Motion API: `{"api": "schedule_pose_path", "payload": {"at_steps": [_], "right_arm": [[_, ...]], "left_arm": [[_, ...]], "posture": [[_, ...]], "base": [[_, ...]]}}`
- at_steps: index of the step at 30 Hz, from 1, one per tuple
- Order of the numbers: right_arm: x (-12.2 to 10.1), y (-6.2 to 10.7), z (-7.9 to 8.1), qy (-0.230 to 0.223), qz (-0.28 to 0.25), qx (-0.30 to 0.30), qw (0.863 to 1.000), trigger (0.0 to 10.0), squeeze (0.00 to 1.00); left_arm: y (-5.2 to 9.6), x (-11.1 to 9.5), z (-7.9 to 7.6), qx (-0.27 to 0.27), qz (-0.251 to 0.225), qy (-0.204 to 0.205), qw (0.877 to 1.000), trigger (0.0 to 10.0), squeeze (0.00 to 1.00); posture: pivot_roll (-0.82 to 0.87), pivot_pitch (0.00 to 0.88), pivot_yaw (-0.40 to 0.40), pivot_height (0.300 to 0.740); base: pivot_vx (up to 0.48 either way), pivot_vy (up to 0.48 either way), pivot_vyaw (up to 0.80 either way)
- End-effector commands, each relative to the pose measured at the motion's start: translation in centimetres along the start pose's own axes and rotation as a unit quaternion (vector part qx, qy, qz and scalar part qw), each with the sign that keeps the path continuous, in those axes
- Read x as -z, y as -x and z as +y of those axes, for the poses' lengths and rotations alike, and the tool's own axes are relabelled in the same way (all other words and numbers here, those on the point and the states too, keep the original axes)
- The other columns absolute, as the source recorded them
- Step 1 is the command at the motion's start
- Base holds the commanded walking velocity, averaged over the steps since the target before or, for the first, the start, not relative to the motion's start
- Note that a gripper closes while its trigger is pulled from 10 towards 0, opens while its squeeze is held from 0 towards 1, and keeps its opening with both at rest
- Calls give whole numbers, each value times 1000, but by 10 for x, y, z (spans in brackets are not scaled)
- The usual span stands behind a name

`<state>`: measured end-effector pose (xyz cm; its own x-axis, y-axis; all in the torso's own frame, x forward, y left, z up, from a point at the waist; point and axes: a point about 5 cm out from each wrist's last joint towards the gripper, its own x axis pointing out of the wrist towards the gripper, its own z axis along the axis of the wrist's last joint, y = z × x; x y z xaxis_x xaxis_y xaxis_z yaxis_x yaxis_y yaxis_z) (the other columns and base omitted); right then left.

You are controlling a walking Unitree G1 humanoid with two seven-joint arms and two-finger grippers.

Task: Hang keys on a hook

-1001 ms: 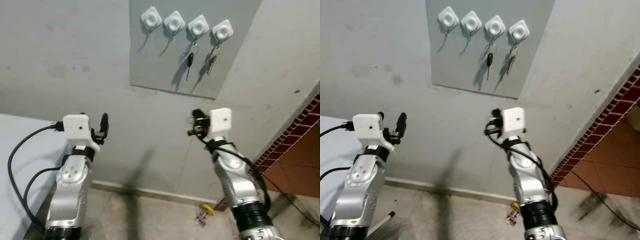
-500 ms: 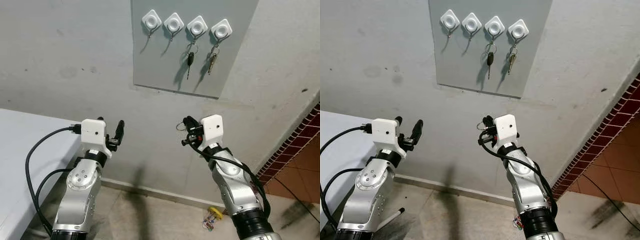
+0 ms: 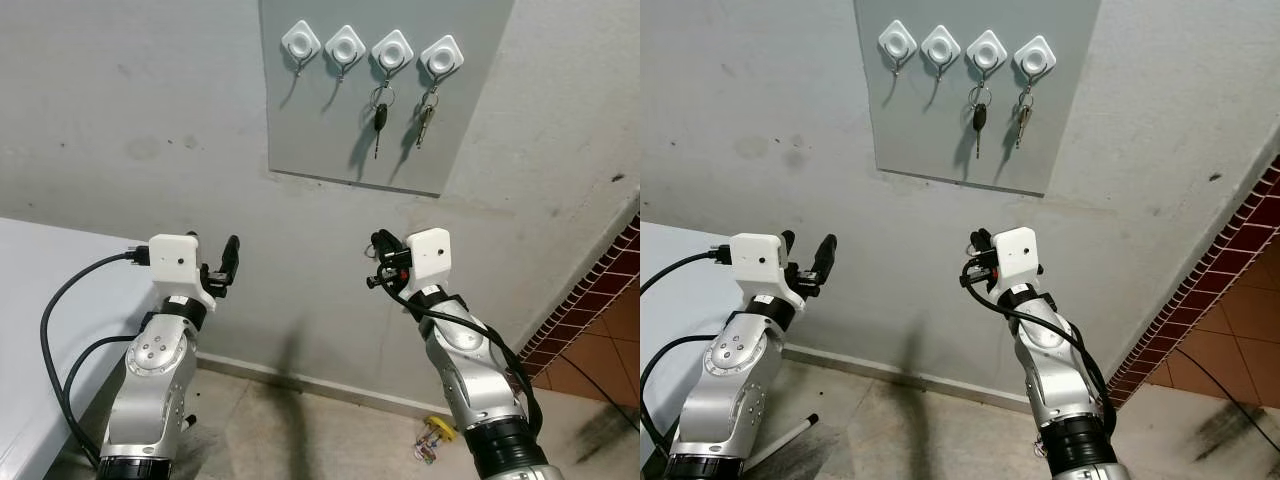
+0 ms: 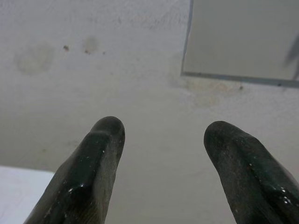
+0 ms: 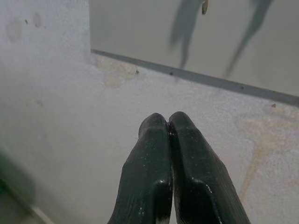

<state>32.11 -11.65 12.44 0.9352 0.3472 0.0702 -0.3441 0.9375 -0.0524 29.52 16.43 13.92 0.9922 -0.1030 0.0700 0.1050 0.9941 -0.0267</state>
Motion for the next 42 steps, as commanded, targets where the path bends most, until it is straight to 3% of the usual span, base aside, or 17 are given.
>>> {"api": "schedule_pose_path", "payload": {"at_steps": [1,36,42], "right_arm": [[-11,-2,-1,4,-21,3,1000,10000,0],[-13,-3,2,5,-21,-15,1000,10000,0],[-14,-3,3,7,-22,-22,999,10000,0]], "left_arm": [[-2,-1,3,1,4,4,1000,10000,0],[3,-2,4,-7,-1,26,1000,10000,0],[4,-2,4,-13,0,12,1000,10000,0]], "posture": [[-100,1,-1,740],[-77,1,-32,740],[-76,0,-36,740]], "base": [[0,0,0],[292,0,0],[223,0,0]]}}
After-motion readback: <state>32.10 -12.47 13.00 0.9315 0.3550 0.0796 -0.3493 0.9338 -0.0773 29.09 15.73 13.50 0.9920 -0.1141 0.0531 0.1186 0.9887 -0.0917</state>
